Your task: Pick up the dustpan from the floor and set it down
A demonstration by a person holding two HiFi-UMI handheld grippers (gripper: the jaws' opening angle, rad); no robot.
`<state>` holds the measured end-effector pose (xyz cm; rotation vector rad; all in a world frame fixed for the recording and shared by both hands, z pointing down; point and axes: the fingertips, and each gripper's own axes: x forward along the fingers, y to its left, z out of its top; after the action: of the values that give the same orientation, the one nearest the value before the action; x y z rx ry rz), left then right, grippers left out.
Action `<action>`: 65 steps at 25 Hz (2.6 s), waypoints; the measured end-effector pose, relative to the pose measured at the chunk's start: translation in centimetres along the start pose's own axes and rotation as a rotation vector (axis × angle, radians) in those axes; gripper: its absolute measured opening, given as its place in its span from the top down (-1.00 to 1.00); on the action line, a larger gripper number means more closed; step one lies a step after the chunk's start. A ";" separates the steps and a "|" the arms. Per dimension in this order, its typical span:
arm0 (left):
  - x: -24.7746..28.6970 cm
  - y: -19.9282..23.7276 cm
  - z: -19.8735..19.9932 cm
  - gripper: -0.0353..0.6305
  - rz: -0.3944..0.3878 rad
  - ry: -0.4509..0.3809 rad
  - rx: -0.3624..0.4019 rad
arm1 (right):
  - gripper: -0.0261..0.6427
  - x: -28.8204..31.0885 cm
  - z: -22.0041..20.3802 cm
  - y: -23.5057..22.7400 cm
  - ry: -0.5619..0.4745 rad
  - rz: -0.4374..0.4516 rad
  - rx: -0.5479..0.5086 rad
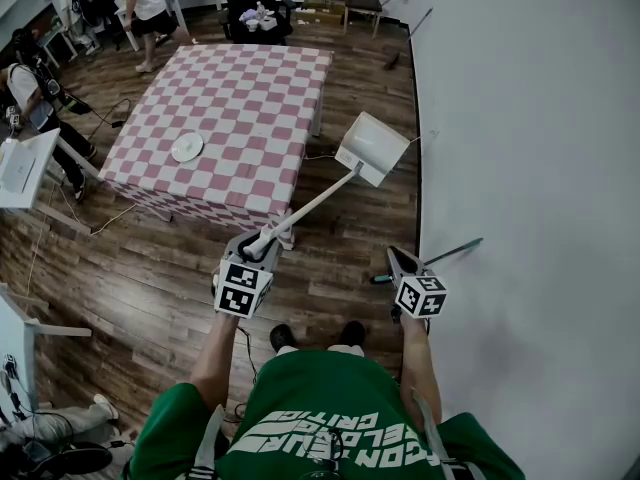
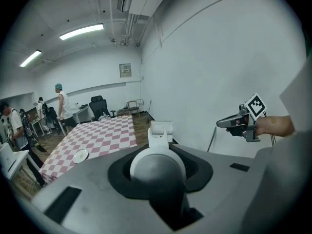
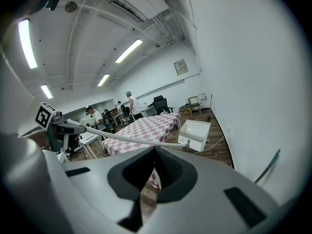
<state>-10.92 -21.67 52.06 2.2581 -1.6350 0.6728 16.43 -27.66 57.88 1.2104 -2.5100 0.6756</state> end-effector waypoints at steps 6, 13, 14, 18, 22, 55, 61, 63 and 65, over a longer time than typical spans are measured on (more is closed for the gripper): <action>0.1 -0.3 0.1 0.57 -0.011 0.008 -0.004 | 0.90 -0.2 0.1 -0.1 -0.001 0.001 0.005; 0.2 -0.8 -0.1 0.57 -0.017 0.017 -0.006 | 0.90 -0.3 -0.2 -0.1 0.002 0.001 0.007; 0.2 -0.9 -0.2 0.57 -0.020 0.021 -0.005 | 0.90 -0.3 -0.2 -0.1 0.002 0.001 0.008; 0.3 -1.0 -0.9 0.57 -0.028 0.040 -0.005 | 0.90 -0.2 -0.5 -0.1 0.007 0.000 0.011; 0.0 -1.3 -2.0 0.57 -0.036 0.065 -0.010 | 0.90 0.0 -0.9 0.2 0.018 0.006 0.012; -9.1 -1.1 -27.3 0.57 -0.034 0.459 -0.256 | 0.90 7.9 -7.2 15.1 0.213 0.237 -0.097; -10.8 0.0 -31.6 0.57 -0.032 0.504 -0.291 | 0.90 9.4 -9.0 18.5 0.242 0.267 -0.123; -11.4 0.1 -33.0 0.57 -0.033 0.522 -0.310 | 0.90 9.7 -9.4 19.5 0.252 0.278 -0.130; -12.0 0.4 -34.3 0.57 -0.031 0.539 -0.320 | 0.90 9.9 -9.8 20.5 0.261 0.286 -0.137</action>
<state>-21.47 4.37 75.17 1.6839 -1.3261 0.8500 -5.41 -18.02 64.55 0.6741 -2.4790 0.6650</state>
